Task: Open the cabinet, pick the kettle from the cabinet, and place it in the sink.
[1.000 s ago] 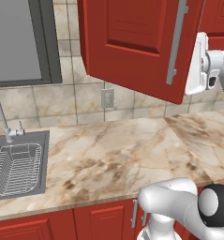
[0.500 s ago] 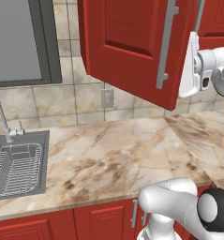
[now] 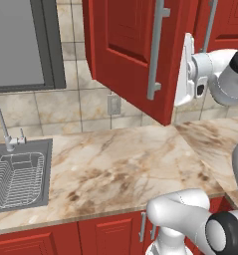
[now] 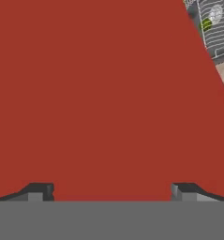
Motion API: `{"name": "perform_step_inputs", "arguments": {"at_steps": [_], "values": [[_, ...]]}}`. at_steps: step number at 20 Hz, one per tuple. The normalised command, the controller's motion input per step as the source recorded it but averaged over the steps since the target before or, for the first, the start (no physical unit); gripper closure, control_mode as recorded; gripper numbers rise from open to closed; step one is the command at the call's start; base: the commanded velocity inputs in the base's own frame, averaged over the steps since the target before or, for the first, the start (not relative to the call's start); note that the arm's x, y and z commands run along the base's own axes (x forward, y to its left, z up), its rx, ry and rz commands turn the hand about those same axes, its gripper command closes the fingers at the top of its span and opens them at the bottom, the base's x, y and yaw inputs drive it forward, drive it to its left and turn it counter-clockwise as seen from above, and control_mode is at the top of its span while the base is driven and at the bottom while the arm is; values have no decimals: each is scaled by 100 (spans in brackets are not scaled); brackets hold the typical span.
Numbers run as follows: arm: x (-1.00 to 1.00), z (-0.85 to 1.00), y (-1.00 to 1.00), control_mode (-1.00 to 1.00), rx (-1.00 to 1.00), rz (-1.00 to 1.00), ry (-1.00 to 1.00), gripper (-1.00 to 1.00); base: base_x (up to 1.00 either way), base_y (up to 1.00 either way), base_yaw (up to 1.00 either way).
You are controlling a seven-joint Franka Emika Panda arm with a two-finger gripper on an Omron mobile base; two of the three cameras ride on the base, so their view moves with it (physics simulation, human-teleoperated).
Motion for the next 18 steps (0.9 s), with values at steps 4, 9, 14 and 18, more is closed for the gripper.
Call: {"name": "perform_step_inputs", "arguments": {"at_steps": [4, 9, 14, 18], "values": [[0, -1, 53, -100, 0, 0, -4, -100, 0, 0, 0], [0, -4, 53, -100, 0, 0, -3, -100, 0, 0, 0], [5, -9, 49, -100, 0, 0, -2, -100, 0, 0, 0], [20, -12, 12, -100, -5, -4, 0, -100, 0, 0, 0]]}}
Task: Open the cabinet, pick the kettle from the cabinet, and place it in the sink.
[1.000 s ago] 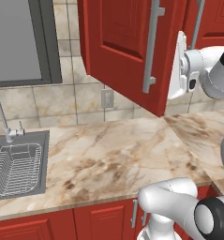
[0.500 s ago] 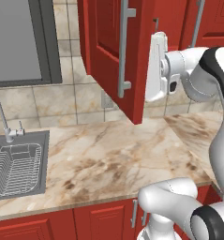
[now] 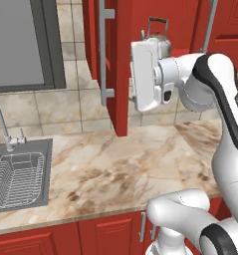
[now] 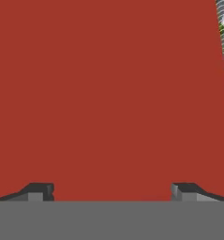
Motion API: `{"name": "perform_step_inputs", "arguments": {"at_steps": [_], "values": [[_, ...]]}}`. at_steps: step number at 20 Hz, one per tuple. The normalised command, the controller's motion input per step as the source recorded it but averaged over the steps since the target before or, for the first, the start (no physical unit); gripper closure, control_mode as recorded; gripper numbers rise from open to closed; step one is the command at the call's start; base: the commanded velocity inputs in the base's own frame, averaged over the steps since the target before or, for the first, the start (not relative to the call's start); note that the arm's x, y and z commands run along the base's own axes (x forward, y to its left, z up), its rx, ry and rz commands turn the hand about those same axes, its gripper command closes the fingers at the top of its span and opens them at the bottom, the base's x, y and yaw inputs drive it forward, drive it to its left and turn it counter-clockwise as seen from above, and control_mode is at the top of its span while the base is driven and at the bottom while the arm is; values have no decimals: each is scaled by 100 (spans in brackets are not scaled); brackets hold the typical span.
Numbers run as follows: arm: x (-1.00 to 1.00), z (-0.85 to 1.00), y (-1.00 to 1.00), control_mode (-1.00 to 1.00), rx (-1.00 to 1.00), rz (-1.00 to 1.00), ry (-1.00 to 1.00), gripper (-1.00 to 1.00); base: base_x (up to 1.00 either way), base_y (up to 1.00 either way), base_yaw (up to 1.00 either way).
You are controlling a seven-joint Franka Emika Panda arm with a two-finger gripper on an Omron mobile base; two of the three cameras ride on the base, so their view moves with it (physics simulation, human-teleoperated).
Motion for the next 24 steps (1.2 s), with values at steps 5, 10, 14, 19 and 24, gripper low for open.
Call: {"name": "perform_step_inputs", "arguments": {"at_steps": [5, 10, 14, 19, 24], "values": [[7, -1, -32, -100, -10, -3, -1, -100, 0, 0, 0], [-3, 14, -56, -100, -6, 0, -8, -100, 0, 0, 0], [-11, 15, -59, -100, -5, 0, -14, -100, 0, 0, 0], [-5, 8, -51, -100, -8, 0, -6, -100, 0, 0, 0], [-5, 4, -48, -100, -7, 0, -1, -100, 0, 0, 0]]}}
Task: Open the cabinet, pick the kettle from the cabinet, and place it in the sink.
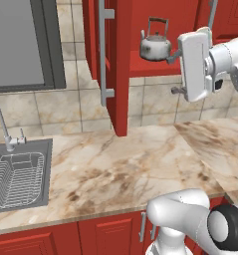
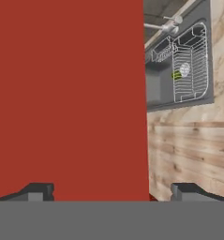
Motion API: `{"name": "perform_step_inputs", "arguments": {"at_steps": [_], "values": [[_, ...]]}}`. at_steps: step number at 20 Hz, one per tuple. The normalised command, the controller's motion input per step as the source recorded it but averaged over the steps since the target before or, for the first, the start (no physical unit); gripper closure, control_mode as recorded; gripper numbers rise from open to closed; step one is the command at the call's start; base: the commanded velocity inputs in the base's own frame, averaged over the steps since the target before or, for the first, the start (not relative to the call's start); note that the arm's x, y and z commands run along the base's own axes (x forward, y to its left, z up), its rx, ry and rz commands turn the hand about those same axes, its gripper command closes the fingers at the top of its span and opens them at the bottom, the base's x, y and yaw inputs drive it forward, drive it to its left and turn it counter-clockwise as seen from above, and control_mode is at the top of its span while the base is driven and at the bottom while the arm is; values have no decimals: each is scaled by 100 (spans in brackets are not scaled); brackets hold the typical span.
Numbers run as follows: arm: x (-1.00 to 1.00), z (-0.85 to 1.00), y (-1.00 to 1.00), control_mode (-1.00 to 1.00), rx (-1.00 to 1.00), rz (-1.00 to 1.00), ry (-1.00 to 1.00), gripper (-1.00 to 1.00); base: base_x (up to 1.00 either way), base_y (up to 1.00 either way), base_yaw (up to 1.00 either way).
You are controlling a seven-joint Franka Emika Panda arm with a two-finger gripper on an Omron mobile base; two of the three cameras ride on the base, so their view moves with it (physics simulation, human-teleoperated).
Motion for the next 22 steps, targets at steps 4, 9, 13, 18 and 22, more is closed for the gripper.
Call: {"name": "perform_step_inputs", "arguments": {"at_steps": [4, 9, 13, 18, 22], "values": [[-7, 5, -51, -100, -9, 0, -11, -100, 0, 0, 0], [-2, 7, -48, -100, -18, -7, -17, -100, 0, 0, 0], [0, 6, -42, -100, -18, -8, -17, -100, 0, 0, 0], [0, 6, -38, -100, -21, 0, -22, -100, 0, 0, 0], [0, 1, -35, -100, -23, 0, -31, -100, 0, 0, 0]]}}
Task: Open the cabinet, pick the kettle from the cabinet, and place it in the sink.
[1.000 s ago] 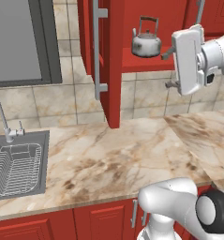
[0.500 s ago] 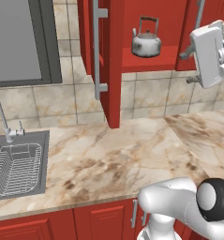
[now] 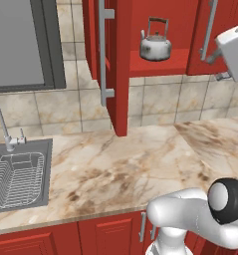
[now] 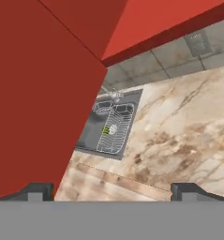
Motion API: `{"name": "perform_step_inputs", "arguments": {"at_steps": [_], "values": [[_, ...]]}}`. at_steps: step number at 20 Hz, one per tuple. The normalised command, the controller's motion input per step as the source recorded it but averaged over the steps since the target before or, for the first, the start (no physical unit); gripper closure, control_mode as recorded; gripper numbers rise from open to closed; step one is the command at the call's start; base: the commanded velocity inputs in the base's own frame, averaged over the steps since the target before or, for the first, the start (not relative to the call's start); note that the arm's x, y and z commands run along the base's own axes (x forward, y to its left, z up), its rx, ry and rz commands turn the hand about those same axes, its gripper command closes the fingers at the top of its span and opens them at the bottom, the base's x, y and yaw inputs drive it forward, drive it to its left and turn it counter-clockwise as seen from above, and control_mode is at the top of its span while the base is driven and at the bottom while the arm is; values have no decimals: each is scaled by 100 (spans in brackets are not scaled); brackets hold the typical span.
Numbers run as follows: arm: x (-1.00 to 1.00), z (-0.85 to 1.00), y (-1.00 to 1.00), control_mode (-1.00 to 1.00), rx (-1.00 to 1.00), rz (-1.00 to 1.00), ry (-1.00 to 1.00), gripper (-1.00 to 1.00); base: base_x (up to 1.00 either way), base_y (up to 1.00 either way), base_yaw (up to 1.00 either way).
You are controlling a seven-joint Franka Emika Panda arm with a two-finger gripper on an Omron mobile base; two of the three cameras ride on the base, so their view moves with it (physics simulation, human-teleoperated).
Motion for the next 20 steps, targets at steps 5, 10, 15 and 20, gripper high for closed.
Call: {"name": "perform_step_inputs", "arguments": {"at_steps": [5, 10, 15, 20], "values": [[1, 0, -29, -100, -26, 0, -38, -100, 0, 0, 0], [10, 2, -29, -100, -24, -5, -28, -100, 0, 0, 0], [25, 5, -28, -100, -19, -21, -5, -100, 0, 0, 0], [35, 2, -23, -100, -15, -20, -5, -100, 0, 0, 0]]}}
